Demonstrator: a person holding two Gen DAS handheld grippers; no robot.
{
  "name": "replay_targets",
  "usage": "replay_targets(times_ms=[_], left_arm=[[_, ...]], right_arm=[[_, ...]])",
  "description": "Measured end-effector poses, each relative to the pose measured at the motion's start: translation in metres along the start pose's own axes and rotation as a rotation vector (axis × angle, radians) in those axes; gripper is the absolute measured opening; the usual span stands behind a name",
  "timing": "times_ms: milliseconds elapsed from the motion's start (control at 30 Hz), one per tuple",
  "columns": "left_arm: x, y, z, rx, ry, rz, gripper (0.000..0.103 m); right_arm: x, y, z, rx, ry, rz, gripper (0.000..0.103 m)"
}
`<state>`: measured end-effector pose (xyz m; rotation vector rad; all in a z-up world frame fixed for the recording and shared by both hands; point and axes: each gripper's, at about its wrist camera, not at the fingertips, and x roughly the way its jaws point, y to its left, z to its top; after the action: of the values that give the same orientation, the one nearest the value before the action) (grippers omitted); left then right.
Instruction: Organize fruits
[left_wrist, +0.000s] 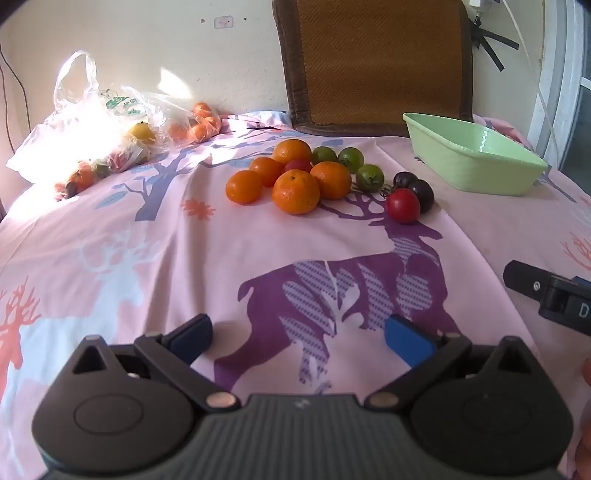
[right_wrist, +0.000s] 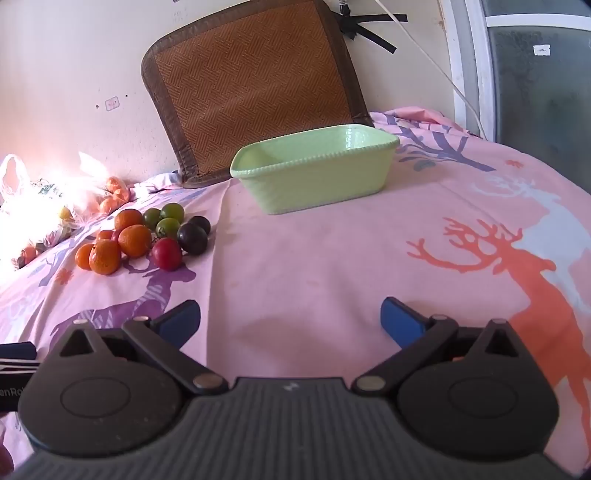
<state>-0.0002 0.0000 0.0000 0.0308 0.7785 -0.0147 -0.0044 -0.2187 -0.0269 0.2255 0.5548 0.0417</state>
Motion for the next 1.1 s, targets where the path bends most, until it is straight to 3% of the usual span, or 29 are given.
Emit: replay_targets(times_ms=[500, 833, 1100], left_arm=[[-0.006, 0.0, 0.001, 0.009, -0.01, -0.023, 0.103], [-0.018, -0.003, -0.001, 0.027, -0.087, 0.012, 0.103], [-0.011, 0.001, -0.002, 0.006, -0.071, 0.017, 0.103]], right_arm=[[-0.001, -0.001, 0.0, 0.007, -0.003, 0.006, 0.103], [-0.001, 0.0, -0.003, 0.007, -0.009, 0.002, 0.103], [-0.004, 0.004, -0.003, -0.001, -0.015, -0.004, 0.103]])
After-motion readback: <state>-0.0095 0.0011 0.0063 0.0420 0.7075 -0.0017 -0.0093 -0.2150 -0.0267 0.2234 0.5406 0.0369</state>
